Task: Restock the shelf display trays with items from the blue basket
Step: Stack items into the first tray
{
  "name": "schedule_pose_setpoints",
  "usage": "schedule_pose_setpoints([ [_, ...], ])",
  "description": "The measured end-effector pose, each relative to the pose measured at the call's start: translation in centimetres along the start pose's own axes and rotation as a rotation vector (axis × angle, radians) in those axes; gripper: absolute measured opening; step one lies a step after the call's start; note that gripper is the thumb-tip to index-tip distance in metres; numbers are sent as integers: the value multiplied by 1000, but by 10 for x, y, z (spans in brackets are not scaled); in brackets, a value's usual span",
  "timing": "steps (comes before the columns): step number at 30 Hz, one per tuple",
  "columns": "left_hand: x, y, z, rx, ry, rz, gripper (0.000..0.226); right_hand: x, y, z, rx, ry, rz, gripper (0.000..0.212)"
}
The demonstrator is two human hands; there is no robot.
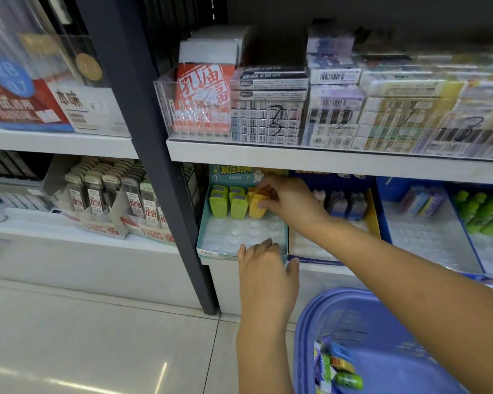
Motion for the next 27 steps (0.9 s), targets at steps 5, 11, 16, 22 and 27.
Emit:
schedule_pose_setpoints([
  [5, 0, 1, 0, 11, -11, -3, 43, 5, -9, 10, -69, 51, -32, 31],
  [11, 1, 1, 1, 15, -7, -5, 42, 8, -9, 4, -71, 89, -8, 29],
  [16, 2, 1, 1, 20, -15, -18, 43, 7, -8, -2, -78, 121, 11, 29],
  [22, 4, 1, 3, 33, -14, -31, 43, 10, -9, -1, -148, 182, 51, 31],
  [27, 3, -1, 4, 29, -4, -36, 42, 16, 1, 6, -205, 339, -15, 26],
])
Point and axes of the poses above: each hand's wrist, its own y-axis away from the middle knuckle, its own x-axis out of the palm, z = x × y, the point moved 4 cm from there along -y, towards the middle knuckle, and after that the axes turned 5 degrees about -z, right-handed, at the moved point
